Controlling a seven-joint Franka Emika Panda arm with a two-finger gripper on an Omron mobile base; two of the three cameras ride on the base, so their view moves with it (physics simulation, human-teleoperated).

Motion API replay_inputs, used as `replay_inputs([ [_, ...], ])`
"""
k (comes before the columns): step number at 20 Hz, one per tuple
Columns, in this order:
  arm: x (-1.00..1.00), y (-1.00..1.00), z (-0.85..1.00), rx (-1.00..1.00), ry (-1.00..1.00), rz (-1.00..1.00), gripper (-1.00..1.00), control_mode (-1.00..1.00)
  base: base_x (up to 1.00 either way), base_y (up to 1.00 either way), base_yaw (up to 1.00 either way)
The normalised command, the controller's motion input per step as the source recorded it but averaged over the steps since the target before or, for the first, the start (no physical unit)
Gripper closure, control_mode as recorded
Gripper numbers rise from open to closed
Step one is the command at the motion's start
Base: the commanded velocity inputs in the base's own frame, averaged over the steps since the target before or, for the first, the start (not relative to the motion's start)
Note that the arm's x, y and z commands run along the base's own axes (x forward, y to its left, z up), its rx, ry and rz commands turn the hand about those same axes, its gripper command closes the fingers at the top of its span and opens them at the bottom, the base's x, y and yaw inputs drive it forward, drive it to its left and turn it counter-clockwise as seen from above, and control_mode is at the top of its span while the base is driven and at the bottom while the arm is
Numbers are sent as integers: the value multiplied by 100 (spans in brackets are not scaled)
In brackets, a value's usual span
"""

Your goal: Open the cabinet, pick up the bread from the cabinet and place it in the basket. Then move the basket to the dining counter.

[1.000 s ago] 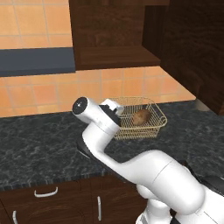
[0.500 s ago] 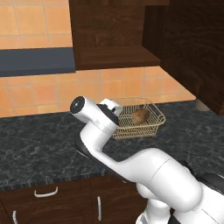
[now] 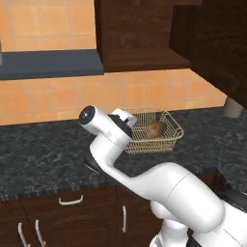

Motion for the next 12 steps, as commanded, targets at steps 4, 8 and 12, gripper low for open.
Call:
replay_inputs([
  [4, 0, 0, 0, 0, 0, 0, 100, 100, -54, 90, 24],
  [8, 0, 0, 0, 0, 0, 0, 100, 100, -43, 96, 50],
  [12, 0, 0, 0, 0, 0, 0, 100, 100, -18, 86, 67],
])
